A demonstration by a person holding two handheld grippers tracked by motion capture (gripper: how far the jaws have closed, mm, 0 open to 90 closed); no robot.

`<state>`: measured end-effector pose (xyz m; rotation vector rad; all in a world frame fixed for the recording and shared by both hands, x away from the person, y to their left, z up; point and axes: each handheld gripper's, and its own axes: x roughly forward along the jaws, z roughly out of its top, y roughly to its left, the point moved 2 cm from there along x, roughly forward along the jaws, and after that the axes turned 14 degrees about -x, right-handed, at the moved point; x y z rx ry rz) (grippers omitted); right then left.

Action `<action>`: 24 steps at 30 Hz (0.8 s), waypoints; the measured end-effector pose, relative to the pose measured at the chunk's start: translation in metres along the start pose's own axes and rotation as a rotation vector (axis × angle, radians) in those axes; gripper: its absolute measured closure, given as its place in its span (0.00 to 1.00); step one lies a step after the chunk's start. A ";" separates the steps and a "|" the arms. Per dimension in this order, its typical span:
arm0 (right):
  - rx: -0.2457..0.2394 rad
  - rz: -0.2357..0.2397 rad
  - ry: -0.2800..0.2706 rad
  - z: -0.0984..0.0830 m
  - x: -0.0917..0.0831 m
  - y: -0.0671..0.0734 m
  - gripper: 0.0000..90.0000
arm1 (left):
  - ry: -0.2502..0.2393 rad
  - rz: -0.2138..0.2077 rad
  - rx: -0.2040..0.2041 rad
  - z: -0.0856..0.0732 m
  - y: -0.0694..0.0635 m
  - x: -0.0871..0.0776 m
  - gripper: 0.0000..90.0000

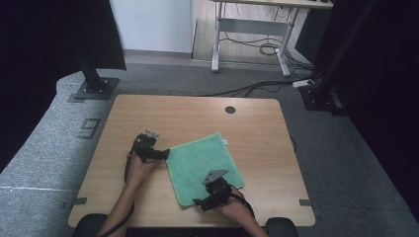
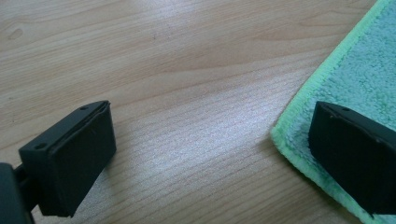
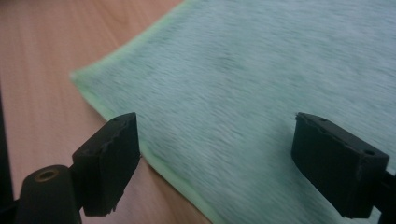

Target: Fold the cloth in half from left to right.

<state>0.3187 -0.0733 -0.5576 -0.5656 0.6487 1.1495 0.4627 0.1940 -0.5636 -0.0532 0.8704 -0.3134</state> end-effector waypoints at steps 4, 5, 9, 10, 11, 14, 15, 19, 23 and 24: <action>-0.025 0.030 -0.007 0.011 0.007 0.010 0.19 | 0.001 0.000 0.001 0.000 0.000 0.000 0.02; -0.028 0.043 -0.012 0.013 0.009 0.013 0.19 | 0.001 -0.001 0.000 0.000 0.000 0.000 0.02; -0.059 0.084 -0.017 0.024 0.015 0.023 0.27 | 0.001 -0.001 0.000 0.000 0.000 0.000 0.02; -0.066 0.094 -0.020 0.026 0.017 0.025 0.28 | 0.003 0.000 0.001 0.000 0.000 0.000 0.02; -0.073 0.099 -0.020 0.028 0.018 0.028 0.31 | 0.003 0.000 0.001 0.000 0.000 0.000 0.02; -0.109 0.117 -0.019 0.035 0.021 0.033 0.42 | 0.003 0.000 0.001 0.000 0.000 0.000 0.02; -0.126 0.120 -0.014 0.037 0.021 0.035 0.47 | 0.002 -0.001 0.001 0.000 0.000 0.000 0.02; -0.186 0.116 0.018 0.041 0.023 0.043 0.58 | 0.003 -0.001 0.001 0.000 0.000 0.000 0.02; -0.218 0.077 0.052 0.042 0.024 0.046 0.72 | 0.000 -0.006 0.007 0.000 0.000 -0.001 0.02; -0.213 0.070 0.054 0.042 0.024 0.046 0.76 | -0.006 -0.013 0.012 -0.001 -0.001 -0.002 0.05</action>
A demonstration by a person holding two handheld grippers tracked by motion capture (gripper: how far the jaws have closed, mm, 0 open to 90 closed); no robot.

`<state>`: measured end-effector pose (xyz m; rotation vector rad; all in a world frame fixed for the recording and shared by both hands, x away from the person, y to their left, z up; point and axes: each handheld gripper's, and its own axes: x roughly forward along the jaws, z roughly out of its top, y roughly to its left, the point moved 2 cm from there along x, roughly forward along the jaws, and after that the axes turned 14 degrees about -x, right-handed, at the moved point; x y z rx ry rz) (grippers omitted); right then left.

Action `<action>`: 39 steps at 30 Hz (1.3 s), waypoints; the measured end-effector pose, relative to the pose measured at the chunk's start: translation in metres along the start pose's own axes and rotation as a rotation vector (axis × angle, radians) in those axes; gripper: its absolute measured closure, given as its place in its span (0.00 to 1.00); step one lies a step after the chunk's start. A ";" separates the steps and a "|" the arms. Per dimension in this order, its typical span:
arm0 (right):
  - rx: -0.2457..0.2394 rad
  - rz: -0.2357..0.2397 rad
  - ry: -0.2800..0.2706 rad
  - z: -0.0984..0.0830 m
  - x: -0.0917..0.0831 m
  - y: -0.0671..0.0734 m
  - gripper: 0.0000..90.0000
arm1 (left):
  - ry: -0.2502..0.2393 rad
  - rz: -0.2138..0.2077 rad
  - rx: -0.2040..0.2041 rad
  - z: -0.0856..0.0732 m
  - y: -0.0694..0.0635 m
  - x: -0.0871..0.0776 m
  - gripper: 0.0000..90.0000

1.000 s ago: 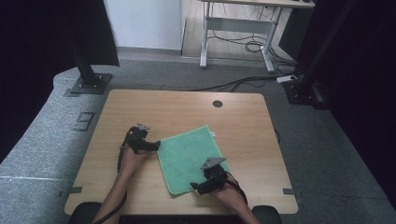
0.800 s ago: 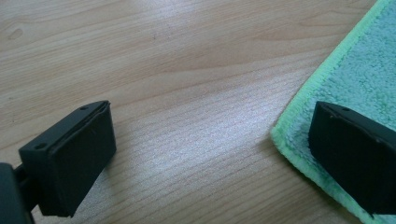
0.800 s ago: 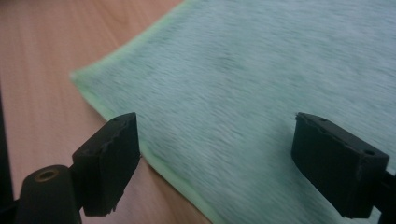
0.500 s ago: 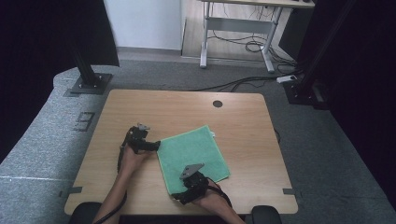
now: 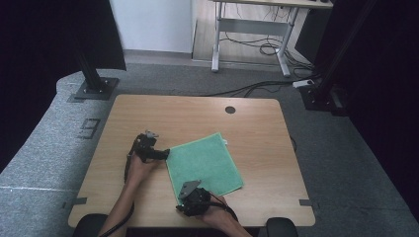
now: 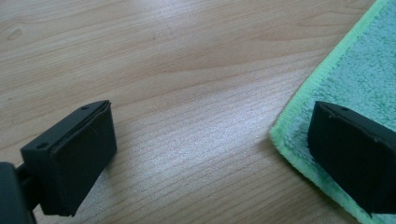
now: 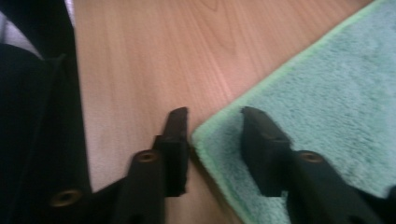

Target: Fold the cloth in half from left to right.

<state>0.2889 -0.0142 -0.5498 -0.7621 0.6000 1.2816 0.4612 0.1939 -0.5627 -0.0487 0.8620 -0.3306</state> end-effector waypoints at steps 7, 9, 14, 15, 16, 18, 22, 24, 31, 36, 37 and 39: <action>0.033 -0.007 -0.006 -0.002 -0.002 -0.002 0.96 | -0.034 -0.111 0.090 -0.005 -0.007 -0.007 0.52; 0.037 -0.007 -0.008 -0.002 -0.002 -0.003 0.97 | -0.032 -0.137 0.103 -0.006 -0.010 -0.008 0.67; 0.042 0.001 -0.020 0.000 -0.004 -0.004 0.97 | -0.021 -0.174 0.089 -0.007 -0.013 -0.008 0.94; 0.042 0.004 -0.024 0.001 -0.004 -0.004 0.97 | -0.013 -0.179 0.064 -0.007 -0.012 -0.008 0.95; 0.042 0.007 -0.029 0.003 -0.004 -0.004 0.97 | -0.008 -0.176 0.040 -0.006 -0.010 -0.009 0.95; 0.048 0.019 -0.041 0.007 -0.002 -0.005 0.97 | 0.001 -0.160 0.026 -0.005 -0.005 -0.012 0.97; 0.025 0.035 -0.054 0.017 0.003 -0.003 0.97 | -0.007 -0.177 -0.031 -0.004 0.006 -0.025 0.98; 0.015 0.038 -0.061 0.022 0.004 -0.002 0.97 | -0.011 -0.185 -0.045 -0.002 0.009 -0.031 0.98; 0.012 0.010 -0.099 0.026 -0.012 -0.005 0.97 | -0.037 -0.224 -0.060 0.013 0.003 -0.038 0.98; 0.034 -0.028 -0.112 0.016 -0.027 -0.011 0.97 | -0.048 -0.238 -0.048 0.024 -0.008 -0.037 0.98; 0.034 -0.028 -0.112 0.016 -0.027 -0.011 0.97 | -0.048 -0.238 -0.048 0.024 -0.008 -0.037 0.98; 0.049 -0.049 -0.112 0.009 -0.036 -0.015 0.97 | -0.049 -0.250 -0.046 0.031 -0.016 -0.034 0.98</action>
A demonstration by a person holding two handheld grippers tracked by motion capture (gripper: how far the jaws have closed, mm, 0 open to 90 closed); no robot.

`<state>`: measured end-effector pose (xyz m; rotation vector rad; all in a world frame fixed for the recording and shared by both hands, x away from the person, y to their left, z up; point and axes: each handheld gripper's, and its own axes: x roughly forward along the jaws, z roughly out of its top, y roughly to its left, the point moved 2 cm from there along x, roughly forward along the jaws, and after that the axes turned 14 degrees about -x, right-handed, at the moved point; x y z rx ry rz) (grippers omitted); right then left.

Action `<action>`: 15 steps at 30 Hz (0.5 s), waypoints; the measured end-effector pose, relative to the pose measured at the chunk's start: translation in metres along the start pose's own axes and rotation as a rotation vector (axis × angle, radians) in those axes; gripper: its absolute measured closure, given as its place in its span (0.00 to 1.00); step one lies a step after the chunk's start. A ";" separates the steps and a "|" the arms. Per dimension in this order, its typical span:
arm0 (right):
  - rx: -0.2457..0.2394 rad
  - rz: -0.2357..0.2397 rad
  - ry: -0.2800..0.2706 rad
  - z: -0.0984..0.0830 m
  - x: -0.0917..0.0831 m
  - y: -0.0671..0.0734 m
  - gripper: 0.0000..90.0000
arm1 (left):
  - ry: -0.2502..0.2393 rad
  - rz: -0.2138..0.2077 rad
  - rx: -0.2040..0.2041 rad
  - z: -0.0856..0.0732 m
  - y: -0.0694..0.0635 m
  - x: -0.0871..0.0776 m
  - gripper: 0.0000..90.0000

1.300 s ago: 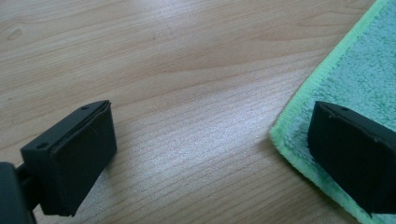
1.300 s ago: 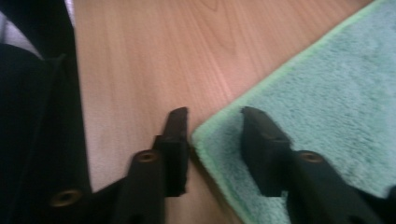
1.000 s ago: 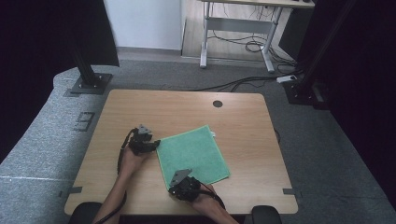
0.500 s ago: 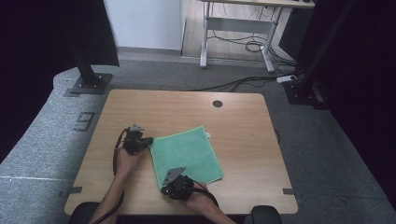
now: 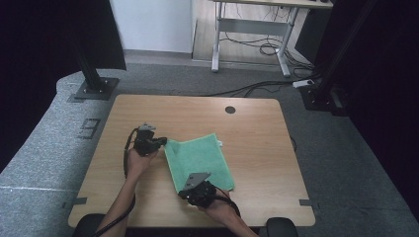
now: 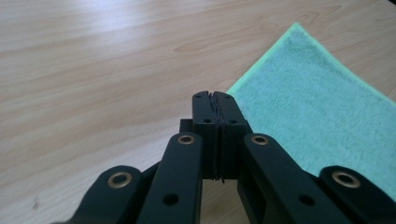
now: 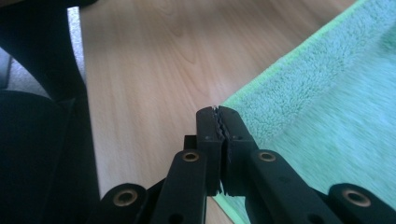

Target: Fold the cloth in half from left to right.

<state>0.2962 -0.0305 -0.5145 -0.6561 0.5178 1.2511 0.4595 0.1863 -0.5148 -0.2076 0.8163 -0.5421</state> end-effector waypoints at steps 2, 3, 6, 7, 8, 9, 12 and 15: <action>0.012 -0.015 0.001 -0.004 -0.005 -0.003 0.97 | 0.003 -0.010 -0.004 0.003 -0.004 0.005 0.98; 0.015 -0.021 -0.001 -0.007 -0.008 -0.004 0.97 | 0.005 -0.017 -0.007 0.005 -0.006 0.007 0.98; 0.029 -0.037 0.000 -0.013 -0.015 -0.008 0.97 | 0.005 -0.035 -0.016 0.008 -0.010 0.011 0.98; 0.028 -0.043 0.000 -0.016 -0.018 -0.009 0.97 | 0.007 -0.041 -0.017 0.010 -0.015 0.015 0.98; 0.036 -0.048 0.002 -0.018 -0.020 -0.009 0.97 | 0.010 -0.041 -0.011 0.011 -0.017 0.017 0.98; 0.040 -0.052 0.002 -0.020 -0.022 -0.011 0.97 | 0.011 -0.042 -0.006 0.012 -0.020 0.019 0.98; 0.049 -0.066 0.007 -0.027 -0.028 -0.014 0.97 | 0.012 -0.048 0.000 0.016 -0.027 0.025 0.98; 0.068 -0.081 0.011 -0.034 -0.033 -0.017 0.97 | 0.012 -0.051 0.011 0.020 -0.034 0.032 0.98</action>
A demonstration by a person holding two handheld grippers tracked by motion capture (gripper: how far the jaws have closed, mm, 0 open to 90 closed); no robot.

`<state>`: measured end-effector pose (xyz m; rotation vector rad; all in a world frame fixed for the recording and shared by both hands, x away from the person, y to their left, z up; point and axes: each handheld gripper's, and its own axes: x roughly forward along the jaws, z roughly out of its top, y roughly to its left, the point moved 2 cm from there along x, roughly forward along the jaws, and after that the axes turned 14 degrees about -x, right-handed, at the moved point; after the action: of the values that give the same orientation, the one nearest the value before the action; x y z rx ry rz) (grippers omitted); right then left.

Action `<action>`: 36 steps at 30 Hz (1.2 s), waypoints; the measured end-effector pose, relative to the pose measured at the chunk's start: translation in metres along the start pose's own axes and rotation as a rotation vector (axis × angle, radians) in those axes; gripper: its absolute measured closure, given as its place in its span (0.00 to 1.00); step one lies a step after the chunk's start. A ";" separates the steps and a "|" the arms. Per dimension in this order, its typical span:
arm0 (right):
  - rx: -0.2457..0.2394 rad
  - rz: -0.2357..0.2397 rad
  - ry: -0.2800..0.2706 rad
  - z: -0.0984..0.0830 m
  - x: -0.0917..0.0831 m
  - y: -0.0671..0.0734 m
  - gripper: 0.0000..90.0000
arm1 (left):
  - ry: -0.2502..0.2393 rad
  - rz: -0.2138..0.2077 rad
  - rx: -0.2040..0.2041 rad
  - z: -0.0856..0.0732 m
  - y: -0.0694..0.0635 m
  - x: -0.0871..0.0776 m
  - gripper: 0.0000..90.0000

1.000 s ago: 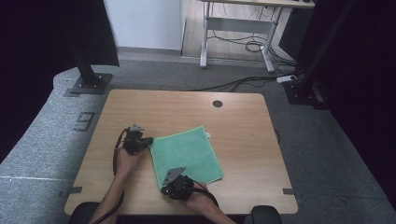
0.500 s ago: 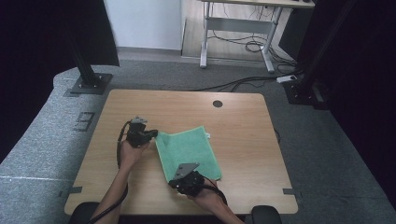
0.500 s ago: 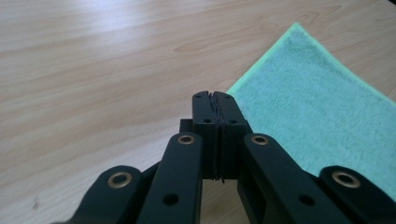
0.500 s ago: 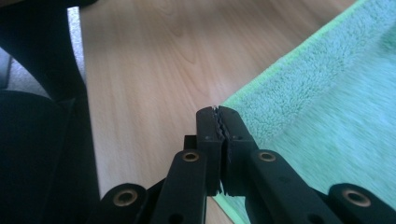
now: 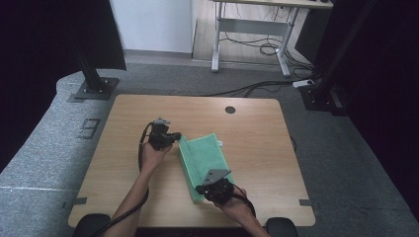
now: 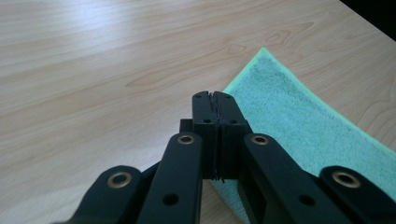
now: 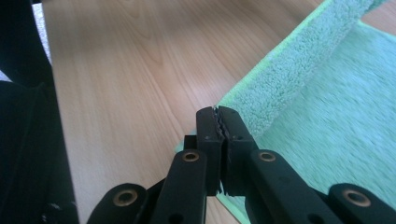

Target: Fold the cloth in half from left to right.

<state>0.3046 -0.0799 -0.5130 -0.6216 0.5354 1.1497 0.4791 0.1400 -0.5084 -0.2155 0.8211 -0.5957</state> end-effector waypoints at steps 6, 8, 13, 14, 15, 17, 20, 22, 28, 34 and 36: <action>0.024 -0.028 0.008 -0.013 -0.009 -0.009 0.97 | -0.003 -0.002 0.016 0.006 -0.012 0.013 0.98; 0.032 -0.038 0.010 -0.017 -0.013 -0.012 0.97 | -0.008 -0.002 0.024 0.009 -0.016 0.017 0.98; 0.057 -0.061 0.007 -0.026 -0.020 -0.020 0.97 | -0.013 0.001 0.043 0.013 -0.025 0.027 0.98; 0.068 -0.069 0.006 -0.030 -0.024 -0.022 0.97 | -0.013 0.006 0.057 0.015 -0.030 0.032 0.98; 0.068 -0.069 0.006 -0.030 -0.024 -0.022 0.97 | -0.013 0.006 0.057 0.015 -0.030 0.032 0.98; 0.082 -0.081 0.004 -0.035 -0.029 -0.026 0.97 | -0.011 0.010 0.074 0.017 -0.037 0.039 0.98; 0.096 -0.088 0.005 -0.040 -0.032 -0.028 0.97 | -0.007 0.021 0.096 0.019 -0.043 0.047 0.98; 0.103 -0.091 0.006 -0.042 -0.033 -0.030 0.97 | -0.006 0.023 0.107 0.020 -0.046 0.051 0.98; 0.128 -0.089 0.030 -0.053 -0.031 -0.034 0.97 | 0.020 0.049 0.138 0.018 -0.052 0.068 0.98; 0.144 -0.090 0.054 -0.060 -0.027 -0.037 0.96 | 0.032 0.063 0.147 0.015 -0.053 0.082 0.98; 0.145 -0.098 0.067 -0.062 -0.027 -0.039 0.96 | 0.030 0.064 0.148 0.015 -0.053 0.085 0.97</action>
<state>0.3281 -0.1517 -0.5327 -0.5565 0.6332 0.9906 0.5133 0.0469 -0.5301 -0.0455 0.8064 -0.5981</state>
